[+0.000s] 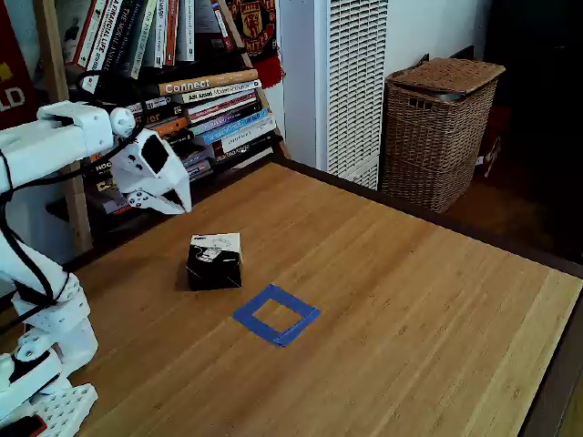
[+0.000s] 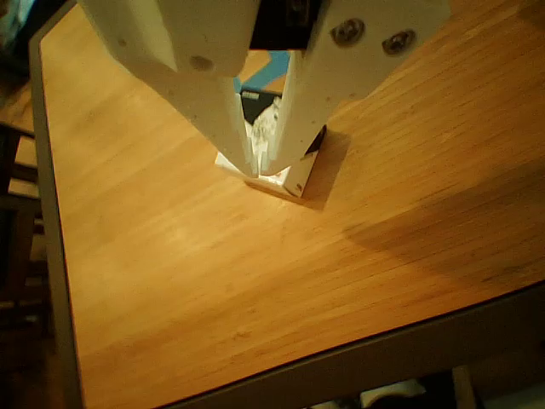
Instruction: Push the box on top of the target
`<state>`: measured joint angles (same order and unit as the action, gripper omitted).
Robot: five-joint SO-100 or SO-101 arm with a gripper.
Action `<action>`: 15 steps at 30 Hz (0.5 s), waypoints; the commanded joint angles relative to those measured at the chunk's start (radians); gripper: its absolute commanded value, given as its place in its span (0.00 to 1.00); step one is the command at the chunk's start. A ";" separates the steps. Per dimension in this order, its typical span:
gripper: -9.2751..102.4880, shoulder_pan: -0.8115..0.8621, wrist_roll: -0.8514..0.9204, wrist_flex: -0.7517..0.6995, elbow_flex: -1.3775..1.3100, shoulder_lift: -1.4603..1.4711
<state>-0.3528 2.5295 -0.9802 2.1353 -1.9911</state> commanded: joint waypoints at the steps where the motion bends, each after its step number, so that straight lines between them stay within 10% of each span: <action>1: 0.08 -0.009 0.038 0.012 -0.064 0.041; 15: 0.08 -0.018 0.086 0.100 -0.104 0.273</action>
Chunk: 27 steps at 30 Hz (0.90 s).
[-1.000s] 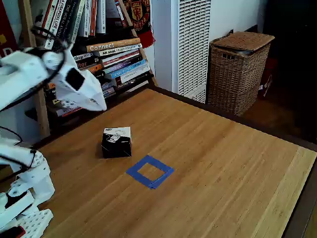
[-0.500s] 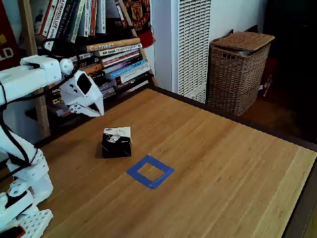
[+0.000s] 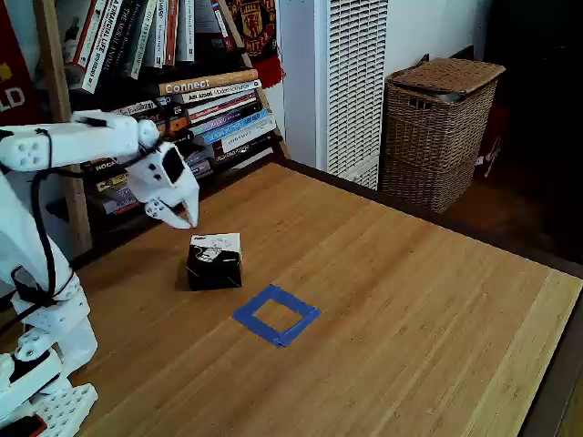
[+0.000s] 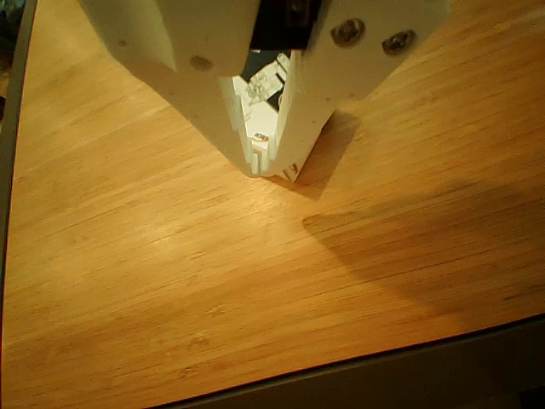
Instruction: Push the box on top of the target
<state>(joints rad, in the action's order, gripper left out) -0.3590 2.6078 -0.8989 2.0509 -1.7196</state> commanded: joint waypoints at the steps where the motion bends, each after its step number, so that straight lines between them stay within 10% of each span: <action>1: 0.08 -0.012 0.006 0.023 -0.020 0.009; 27: 0.08 0.048 0.150 0.135 0.057 0.069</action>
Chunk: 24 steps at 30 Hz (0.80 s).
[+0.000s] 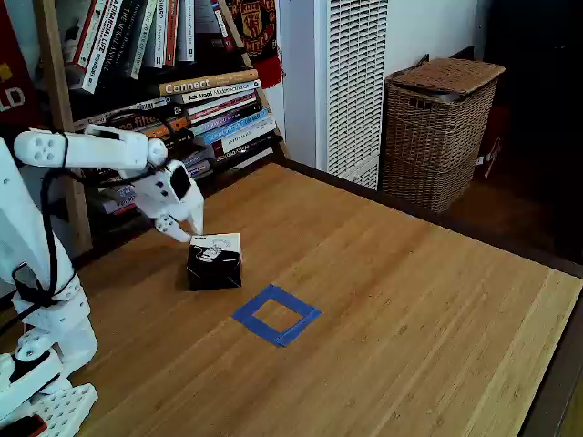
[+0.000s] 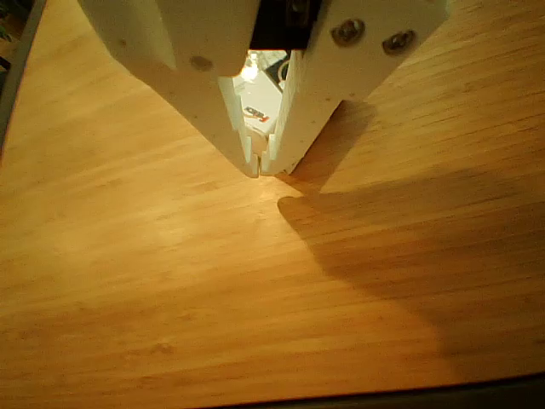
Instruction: Push the box on top of the target
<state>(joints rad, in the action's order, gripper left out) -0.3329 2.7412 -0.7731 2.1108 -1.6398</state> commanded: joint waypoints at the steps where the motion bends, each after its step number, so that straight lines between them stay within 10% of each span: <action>1: 0.08 0.032 0.025 0.008 -0.003 -0.011; 24: 0.08 0.153 0.112 -0.081 -0.081 -0.002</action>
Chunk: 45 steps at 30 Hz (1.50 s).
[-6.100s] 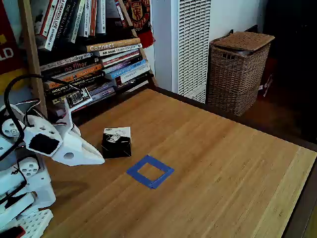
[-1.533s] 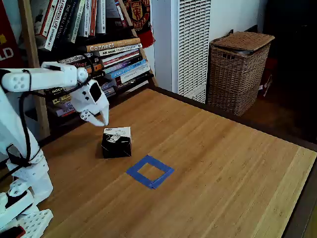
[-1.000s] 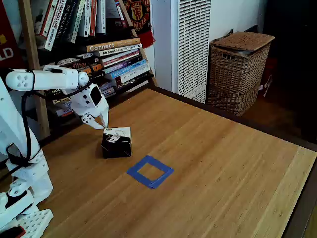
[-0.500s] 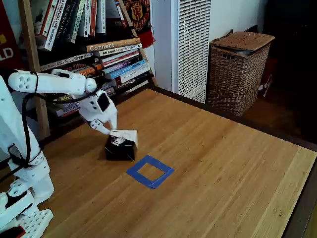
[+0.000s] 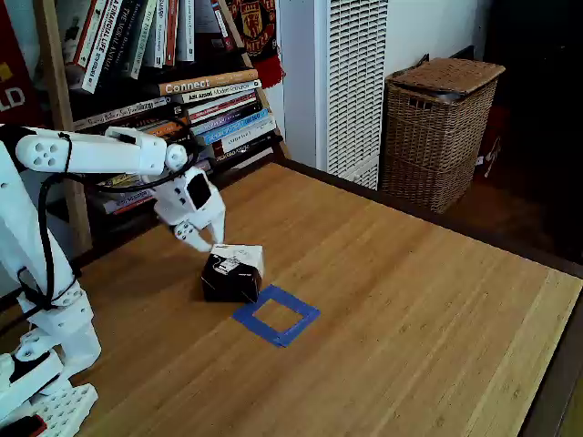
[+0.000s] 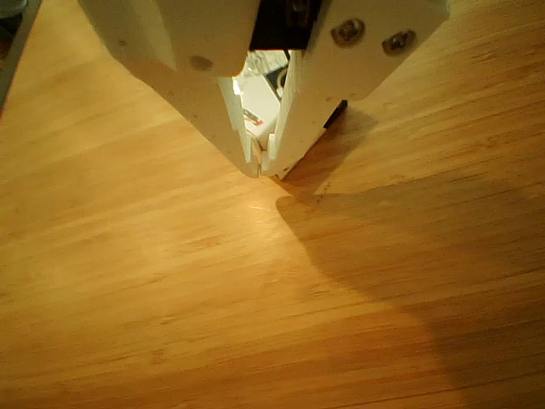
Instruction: Push the box on top of the target
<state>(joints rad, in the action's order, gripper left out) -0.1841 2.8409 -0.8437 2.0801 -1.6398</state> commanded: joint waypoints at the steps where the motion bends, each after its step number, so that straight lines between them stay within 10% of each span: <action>1: 0.08 0.008 0.015 -0.011 -0.060 0.006; 45: 0.08 0.173 0.160 -0.101 -0.230 0.098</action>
<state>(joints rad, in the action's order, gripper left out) -0.0245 2.9882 -0.9357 1.8929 -1.5125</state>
